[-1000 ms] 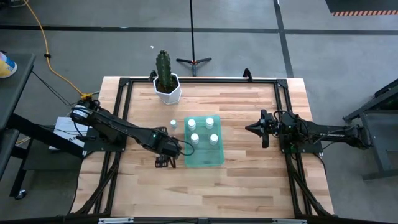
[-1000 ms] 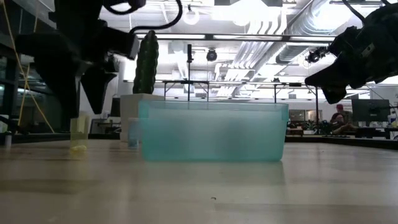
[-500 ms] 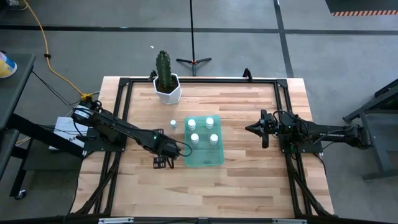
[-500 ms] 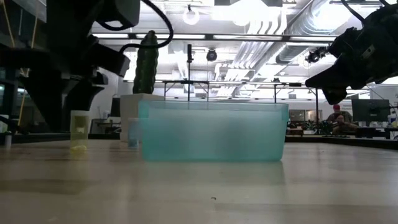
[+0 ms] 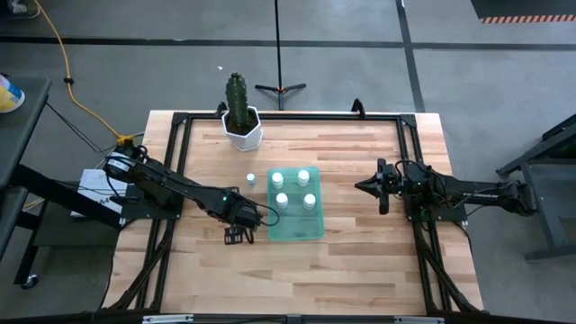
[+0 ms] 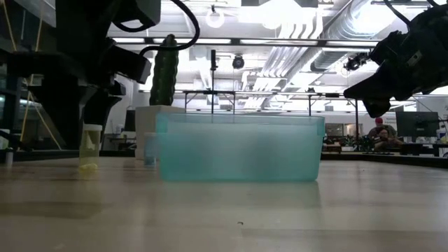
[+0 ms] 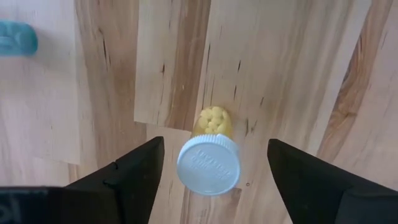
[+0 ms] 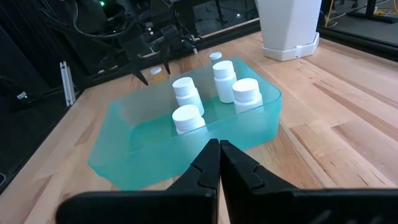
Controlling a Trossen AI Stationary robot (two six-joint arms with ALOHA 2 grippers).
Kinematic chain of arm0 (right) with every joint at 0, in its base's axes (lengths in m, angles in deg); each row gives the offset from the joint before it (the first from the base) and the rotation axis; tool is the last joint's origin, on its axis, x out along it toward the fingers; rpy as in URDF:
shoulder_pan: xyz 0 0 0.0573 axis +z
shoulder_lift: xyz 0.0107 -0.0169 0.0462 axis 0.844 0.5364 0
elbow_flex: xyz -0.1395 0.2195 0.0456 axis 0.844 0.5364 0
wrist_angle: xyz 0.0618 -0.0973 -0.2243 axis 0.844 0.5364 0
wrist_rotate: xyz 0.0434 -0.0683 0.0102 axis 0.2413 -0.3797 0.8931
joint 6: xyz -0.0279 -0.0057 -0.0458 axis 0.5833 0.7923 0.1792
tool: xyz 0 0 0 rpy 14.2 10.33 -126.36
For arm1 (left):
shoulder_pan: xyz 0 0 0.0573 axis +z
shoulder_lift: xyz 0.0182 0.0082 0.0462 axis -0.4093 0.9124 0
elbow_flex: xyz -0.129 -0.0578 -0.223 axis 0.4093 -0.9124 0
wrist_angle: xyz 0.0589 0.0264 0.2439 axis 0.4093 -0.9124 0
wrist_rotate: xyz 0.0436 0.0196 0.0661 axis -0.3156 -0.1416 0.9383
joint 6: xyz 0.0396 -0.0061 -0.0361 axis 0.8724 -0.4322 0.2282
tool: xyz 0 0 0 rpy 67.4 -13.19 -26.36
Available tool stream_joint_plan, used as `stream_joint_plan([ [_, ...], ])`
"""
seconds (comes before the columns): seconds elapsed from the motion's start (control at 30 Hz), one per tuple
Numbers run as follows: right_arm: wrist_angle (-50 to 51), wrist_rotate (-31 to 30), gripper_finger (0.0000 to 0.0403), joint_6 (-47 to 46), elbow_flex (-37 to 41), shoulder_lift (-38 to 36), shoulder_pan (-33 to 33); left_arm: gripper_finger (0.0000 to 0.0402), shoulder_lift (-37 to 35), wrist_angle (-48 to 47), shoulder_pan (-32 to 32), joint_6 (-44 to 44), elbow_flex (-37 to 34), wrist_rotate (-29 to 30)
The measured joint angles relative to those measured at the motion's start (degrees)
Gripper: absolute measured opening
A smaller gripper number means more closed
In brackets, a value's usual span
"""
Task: Pick and place pill bottles into a basket
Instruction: Put the yellow pill bottle into the green bin
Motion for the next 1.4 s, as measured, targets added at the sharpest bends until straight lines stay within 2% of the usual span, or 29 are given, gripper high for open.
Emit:
stream_joint_plan([
  [1.4,0.1,0.0,0.0001,0.7,0.0,0.0,0.0,0.0148,0.0,0.7,0.0,-0.3,0.0,0.3],
])
